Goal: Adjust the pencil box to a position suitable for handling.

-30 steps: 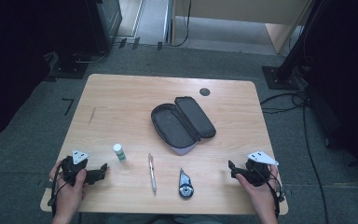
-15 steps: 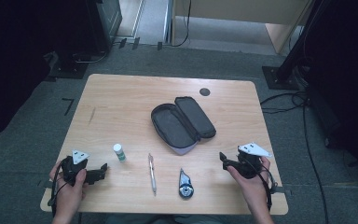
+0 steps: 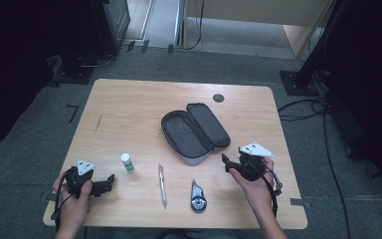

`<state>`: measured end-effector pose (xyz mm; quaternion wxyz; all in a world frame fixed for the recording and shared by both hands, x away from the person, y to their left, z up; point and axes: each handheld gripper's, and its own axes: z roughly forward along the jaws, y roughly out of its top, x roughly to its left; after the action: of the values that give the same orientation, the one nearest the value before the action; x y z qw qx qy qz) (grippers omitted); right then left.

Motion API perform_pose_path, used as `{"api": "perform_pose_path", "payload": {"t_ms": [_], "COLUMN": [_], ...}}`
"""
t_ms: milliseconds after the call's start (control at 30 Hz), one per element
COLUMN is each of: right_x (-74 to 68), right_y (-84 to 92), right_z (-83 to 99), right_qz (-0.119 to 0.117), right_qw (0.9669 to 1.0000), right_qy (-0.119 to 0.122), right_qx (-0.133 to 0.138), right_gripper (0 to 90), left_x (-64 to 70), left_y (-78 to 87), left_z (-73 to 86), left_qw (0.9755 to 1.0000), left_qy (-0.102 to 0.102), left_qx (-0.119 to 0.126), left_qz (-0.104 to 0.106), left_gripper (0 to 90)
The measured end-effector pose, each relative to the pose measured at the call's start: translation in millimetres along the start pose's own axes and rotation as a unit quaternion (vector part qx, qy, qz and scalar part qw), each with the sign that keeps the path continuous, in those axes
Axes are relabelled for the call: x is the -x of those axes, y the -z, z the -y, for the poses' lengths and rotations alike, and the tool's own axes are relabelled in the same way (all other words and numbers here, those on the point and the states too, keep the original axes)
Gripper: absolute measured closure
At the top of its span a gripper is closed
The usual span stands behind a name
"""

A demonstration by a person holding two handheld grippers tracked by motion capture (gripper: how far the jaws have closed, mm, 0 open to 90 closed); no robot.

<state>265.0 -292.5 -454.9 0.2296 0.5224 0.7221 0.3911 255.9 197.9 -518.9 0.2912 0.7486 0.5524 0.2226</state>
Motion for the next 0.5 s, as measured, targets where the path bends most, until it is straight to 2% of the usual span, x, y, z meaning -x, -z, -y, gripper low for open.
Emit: {"api": "perform_pose_path", "payload": {"t_ms": [67,267,367,433,500], "right_x": [-1.7,-11.1,-14.3,-18.0,-19.6], "right_y": [-1.2,-13.4,-17.1,-23.5,-27.6], "right_z": [-1.3,-6.0,-7.0,-8.8,-10.4], "right_qz": [-0.003,-0.035,-0.031,-0.017,-0.013], "right_qw": [1.0,0.9992,0.9994,0.9997,0.9996], "right_qy": [-0.002,-0.01,-0.01,-0.01,-0.019], "right_qx": [-0.004,-0.013,-0.015,-0.015,-0.017], "right_gripper": [35.0,48.4,49.8,53.0,55.3], "left_x": [0.0,0.0,0.0,0.0,0.0], "left_y": [0.0,0.0,0.0,0.0,0.0], "left_z": [0.0,0.0,0.0,0.0,0.0], "left_qw": [1.0,1.0,1.0,1.0,1.0], "left_qy": [0.0,0.0,0.0,0.0,0.0], "left_qx": [0.0,0.0,0.0,0.0,0.0], "left_qz": [0.0,0.0,0.0,0.0,0.0], "left_gripper": [0.0,0.0,0.0,0.0,0.0]}}
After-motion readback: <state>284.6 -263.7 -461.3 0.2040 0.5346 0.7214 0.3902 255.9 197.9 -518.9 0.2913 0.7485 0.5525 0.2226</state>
